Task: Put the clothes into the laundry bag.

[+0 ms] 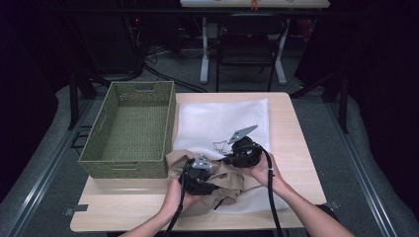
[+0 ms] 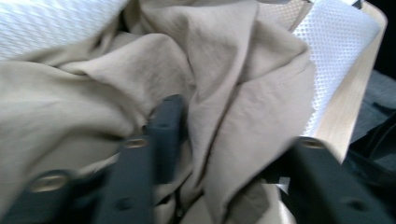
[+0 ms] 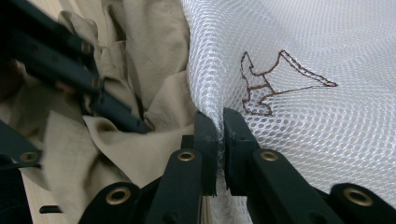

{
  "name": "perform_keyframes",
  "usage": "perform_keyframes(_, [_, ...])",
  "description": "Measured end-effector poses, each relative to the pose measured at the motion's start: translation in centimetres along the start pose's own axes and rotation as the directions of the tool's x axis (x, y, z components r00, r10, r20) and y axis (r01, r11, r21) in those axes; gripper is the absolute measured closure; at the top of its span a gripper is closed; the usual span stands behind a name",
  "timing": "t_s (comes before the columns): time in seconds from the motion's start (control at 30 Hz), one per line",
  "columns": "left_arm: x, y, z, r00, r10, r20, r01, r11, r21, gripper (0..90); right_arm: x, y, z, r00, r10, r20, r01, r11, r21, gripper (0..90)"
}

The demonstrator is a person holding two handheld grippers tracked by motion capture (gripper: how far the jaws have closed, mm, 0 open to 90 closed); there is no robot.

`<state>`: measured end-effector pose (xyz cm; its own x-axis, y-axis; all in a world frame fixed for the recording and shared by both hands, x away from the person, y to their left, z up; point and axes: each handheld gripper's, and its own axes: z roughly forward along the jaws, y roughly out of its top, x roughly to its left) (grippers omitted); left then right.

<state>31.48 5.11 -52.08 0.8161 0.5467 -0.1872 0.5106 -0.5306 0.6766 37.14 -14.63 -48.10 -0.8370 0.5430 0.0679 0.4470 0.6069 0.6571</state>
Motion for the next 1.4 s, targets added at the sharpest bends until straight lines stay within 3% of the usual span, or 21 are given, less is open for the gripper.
perform_keyframes(0.17, [0.1, 0.0, -1.7, 0.9997, 0.015, -0.021, -0.015, 0.9999, -0.003, 34.0, -0.2, -0.1, -0.1, 1.0, 0.005, -0.002, -0.005, 1.0, -0.002, 85.7])
perform_keyframes(0.27, [-0.2, -0.1, -2.7, 0.9988, 0.037, -0.034, -0.037, 0.9993, -0.006, 28.0, -0.3, -0.1, -0.1, 1.0, 0.005, -0.004, -0.005, 1.0, -0.003, 85.7])
perform_keyframes(0.4, [-0.5, -0.2, -2.9, 0.9976, 0.065, -0.023, -0.065, 0.9978, 0.01, 28.0, -0.3, -0.1, 0.0, 1.0, 0.007, -0.001, -0.007, 1.0, -0.001, 85.6])
perform_keyframes(0.5, [-0.6, -0.4, -1.7, 0.9972, 0.073, -0.015, -0.072, 0.9964, 0.044, 32.5, -0.3, 0.0, 0.0, 0.9999, 0.014, -0.005, -0.014, 1.0, 0.003, 85.7])
perform_keyframes(0.6, [-0.5, -0.6, -0.9, 0.9977, 0.067, -0.008, -0.067, 0.9961, 0.058, 46.7, -0.3, 0.0, 0.1, 0.9999, 0.016, -0.005, -0.016, 1.0, 0.005, 85.7])
perform_keyframes(0.67, [-0.2, -0.9, 0.0, 0.9983, 0.049, 0.031, -0.051, 0.9972, 0.054, 56.0, -0.3, 0.0, 0.1, 0.9999, 0.011, -0.007, -0.011, 1.0, 0.003, 85.7])
perform_keyframes(0.73, [-0.3, -1.0, 0.2, 0.9981, 0.053, 0.032, -0.055, 0.9973, 0.05, 63.9, -0.3, 0.0, 0.2, 0.9999, 0.008, -0.008, -0.008, 1.0, 0.004, 85.8])
perform_keyframes(0.87, [-0.1, -1.0, 0.1, 0.9987, 0.037, 0.034, -0.038, 0.9991, 0.019, 73.0, -0.2, 0.1, 0.0, 0.9998, 0.015, -0.012, -0.015, 1.0, 0.0, 85.8])
perform_keyframes(1.1, [-0.8, 0.1, -0.5, 0.9995, -0.016, -0.029, 0.014, 0.9964, -0.083, 74.4, 0.4, 0.6, -0.7, 0.9994, 0.012, -0.031, -0.014, 0.999, -0.04, 85.8])
perform_keyframes(1.2, [-0.3, 0.1, 0.2, 0.9989, -0.034, -0.033, 0.032, 0.9971, -0.069, 70.5, 0.5, 0.8, -1.1, 0.9991, 0.025, -0.034, -0.027, 0.998, -0.052, 85.8])
perform_keyframes(1.27, [0.3, -0.3, 0.9, 0.9988, -0.049, 0.003, 0.049, 0.9981, -0.036, 63.0, 0.2, 0.4, -0.2, 0.9993, 0.02, -0.032, -0.021, 1.0, -0.021, 85.8])
perform_keyframes(1.33, [0.5, -0.2, 0.8, 0.9992, -0.04, 0.002, 0.04, 0.9988, -0.028, 54.1, 0.1, 0.2, 0.0, 0.9992, 0.026, -0.031, -0.026, 1.0, -0.012, 85.8])
perform_keyframes(1.37, [0.5, -0.2, 0.5, 0.9995, -0.032, -0.002, 0.032, 0.999, -0.03, 54.1, 0.0, 0.1, 0.1, 0.9992, 0.022, -0.032, -0.023, 1.0, -0.01, 85.8])
perform_keyframes(1.4, [0.5, 0.0, -0.1, 0.9996, -0.03, -0.003, 0.03, 0.9991, -0.031, 43.9, -0.1, 0.1, -0.1, 0.9993, 0.024, -0.029, -0.025, 1.0, -0.016, 85.7])
